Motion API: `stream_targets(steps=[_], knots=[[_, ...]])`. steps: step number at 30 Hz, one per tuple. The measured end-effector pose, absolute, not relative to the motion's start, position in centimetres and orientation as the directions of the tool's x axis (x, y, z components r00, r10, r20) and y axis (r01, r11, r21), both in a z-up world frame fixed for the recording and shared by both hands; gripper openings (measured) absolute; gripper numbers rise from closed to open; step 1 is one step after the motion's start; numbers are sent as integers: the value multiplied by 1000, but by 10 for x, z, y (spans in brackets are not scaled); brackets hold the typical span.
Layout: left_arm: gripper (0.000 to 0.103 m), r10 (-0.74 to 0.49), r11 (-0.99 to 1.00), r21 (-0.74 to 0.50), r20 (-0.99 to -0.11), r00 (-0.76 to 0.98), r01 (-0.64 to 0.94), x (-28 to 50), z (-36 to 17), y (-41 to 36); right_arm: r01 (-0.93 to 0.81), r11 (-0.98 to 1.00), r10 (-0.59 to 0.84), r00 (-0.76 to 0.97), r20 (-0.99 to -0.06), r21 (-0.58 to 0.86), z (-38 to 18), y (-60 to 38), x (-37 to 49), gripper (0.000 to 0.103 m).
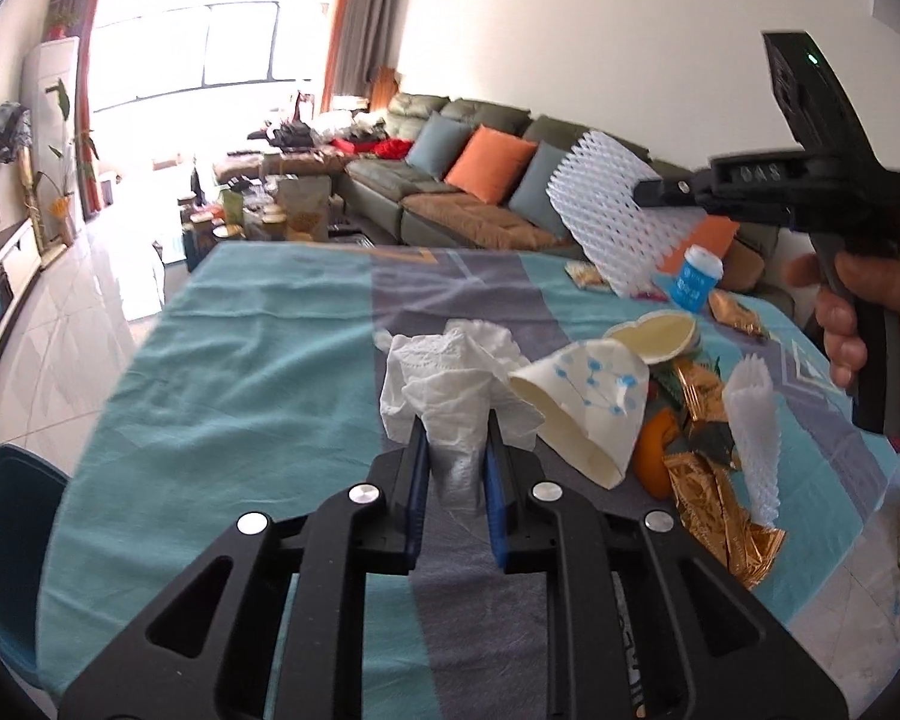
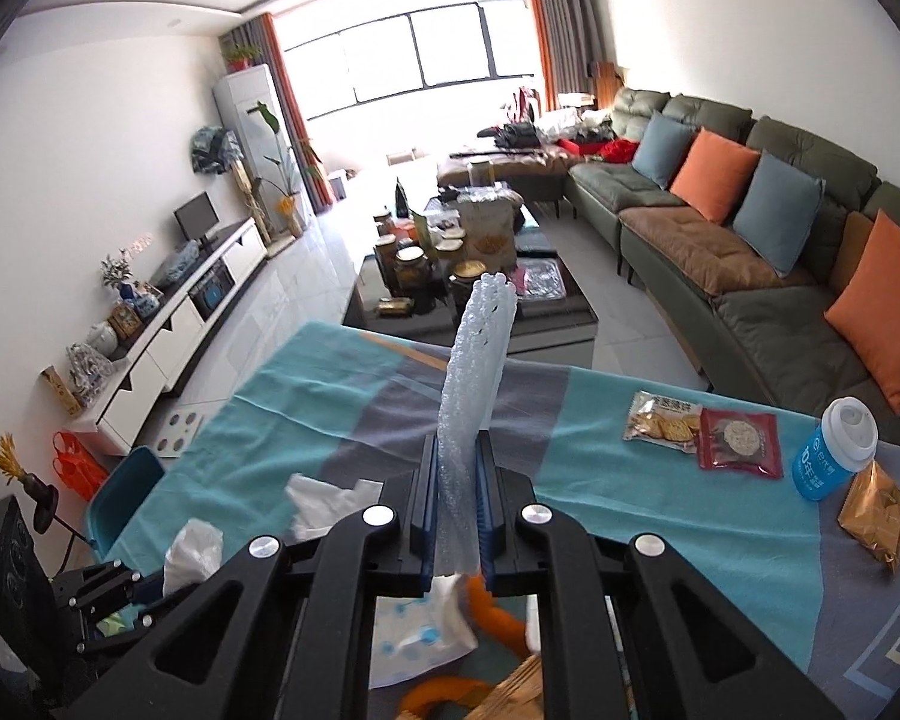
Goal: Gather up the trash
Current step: 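Close the right tool on the foam net while left tool grasps the tissue, then carry the foam net and tissue over the teal bin with both tools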
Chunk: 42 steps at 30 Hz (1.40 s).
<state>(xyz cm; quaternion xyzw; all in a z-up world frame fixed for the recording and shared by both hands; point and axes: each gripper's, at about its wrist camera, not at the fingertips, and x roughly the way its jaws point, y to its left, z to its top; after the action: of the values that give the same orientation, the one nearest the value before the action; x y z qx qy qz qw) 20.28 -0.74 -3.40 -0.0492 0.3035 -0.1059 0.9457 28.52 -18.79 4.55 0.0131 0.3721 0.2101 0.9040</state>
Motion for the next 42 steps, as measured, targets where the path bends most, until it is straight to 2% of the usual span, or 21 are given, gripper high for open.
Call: stream_targets(steps=[14,27,33,42], knots=[[17,-28,993,-111,-454,891,-25,152,9,67,-531,809,569,598,-564,253,59,-129,216,10],[17,225,957,-76,-409,884,-279,83,26,172,-695,629,745,413,-523,347,47,-12,180,10],[17,311,926,-65,-423,851,-371,52,25,226,-737,572,774,338,-535,361,38,36,172,10],[18,344,895,-81,-503,793,-439,42,0,280,-759,525,773,235,-589,385,13,99,176,10]])
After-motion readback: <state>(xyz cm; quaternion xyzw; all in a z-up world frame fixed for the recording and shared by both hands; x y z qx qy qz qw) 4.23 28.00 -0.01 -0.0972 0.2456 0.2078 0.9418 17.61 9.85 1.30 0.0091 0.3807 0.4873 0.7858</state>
